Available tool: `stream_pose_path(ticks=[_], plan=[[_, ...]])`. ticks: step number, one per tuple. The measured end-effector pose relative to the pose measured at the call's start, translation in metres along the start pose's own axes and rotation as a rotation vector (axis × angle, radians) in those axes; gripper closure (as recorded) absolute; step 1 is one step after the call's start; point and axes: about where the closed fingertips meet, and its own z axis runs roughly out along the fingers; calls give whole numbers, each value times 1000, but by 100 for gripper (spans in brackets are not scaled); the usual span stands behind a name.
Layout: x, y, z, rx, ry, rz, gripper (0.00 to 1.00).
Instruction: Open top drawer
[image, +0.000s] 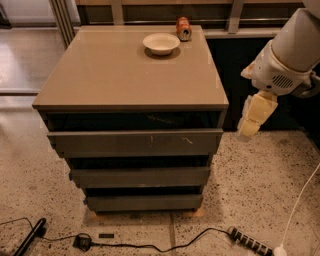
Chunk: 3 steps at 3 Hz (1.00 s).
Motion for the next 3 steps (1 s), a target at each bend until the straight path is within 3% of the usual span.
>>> stream_pose_path(ticks=[1,3], plan=[[6,19,15,-50,-24,-9,0],[26,49,92,-181,29,5,0]])
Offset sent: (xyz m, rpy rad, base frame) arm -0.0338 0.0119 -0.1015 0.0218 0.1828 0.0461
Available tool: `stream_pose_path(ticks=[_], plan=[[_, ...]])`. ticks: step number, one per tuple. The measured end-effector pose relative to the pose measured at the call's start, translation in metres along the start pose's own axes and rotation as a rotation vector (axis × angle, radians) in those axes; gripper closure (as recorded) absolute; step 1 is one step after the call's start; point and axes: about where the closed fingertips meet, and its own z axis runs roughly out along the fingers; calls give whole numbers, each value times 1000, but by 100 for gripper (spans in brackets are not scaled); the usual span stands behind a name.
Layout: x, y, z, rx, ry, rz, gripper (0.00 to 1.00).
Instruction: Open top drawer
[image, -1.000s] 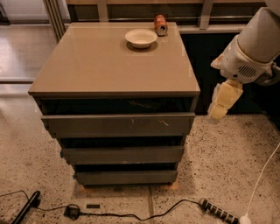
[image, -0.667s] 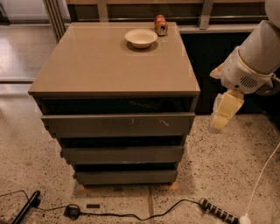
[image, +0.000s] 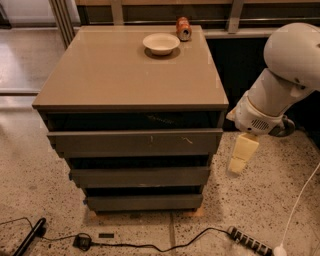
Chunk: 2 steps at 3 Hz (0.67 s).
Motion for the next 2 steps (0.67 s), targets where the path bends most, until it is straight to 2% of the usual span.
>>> stream_pose_path(ticks=[2], plan=[[16,2,57,-80,53,11,0]])
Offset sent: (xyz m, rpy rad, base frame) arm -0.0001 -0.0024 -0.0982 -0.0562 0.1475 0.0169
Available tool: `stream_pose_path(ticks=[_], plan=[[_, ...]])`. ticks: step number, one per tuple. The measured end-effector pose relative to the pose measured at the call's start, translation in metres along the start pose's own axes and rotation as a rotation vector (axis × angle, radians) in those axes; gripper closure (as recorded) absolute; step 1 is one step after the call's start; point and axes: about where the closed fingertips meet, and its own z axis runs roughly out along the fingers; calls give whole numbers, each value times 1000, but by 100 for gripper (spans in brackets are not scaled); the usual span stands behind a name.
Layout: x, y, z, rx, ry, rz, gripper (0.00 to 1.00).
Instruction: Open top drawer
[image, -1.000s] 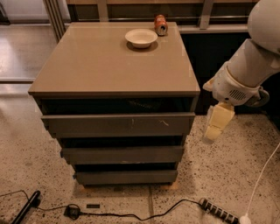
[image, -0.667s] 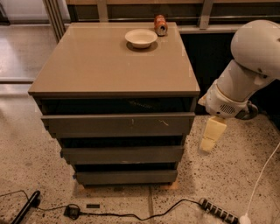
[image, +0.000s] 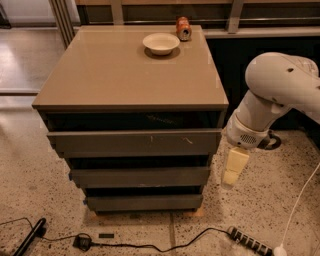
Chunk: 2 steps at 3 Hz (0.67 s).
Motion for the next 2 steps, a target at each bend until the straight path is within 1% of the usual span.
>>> stream_pose_path(ticks=[1,2], plan=[[2,0,6,-8,5,1,0],[3,-1,10,-18,-8,11,0]])
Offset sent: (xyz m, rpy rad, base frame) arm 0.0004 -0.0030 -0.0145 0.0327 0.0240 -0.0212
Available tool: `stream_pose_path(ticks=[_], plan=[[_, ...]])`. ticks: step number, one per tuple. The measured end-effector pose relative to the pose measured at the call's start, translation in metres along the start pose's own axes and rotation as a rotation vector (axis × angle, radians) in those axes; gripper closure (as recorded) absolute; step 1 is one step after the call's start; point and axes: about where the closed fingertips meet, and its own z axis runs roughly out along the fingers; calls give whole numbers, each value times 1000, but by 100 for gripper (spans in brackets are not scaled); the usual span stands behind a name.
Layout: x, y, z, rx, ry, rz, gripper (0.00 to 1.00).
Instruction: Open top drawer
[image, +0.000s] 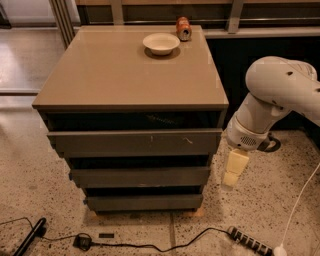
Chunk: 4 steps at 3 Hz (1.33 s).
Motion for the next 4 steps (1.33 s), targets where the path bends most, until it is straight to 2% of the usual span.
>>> stream_pose_path(ticks=[1,2,3,4], plan=[[5,4,15,-13,-33,-1,0],[-15,-7,21,-36,-89,-57,0],[-15,-7,21,-36,-89,-57,0],[-38,-3,22,-52,-124,-145,0]])
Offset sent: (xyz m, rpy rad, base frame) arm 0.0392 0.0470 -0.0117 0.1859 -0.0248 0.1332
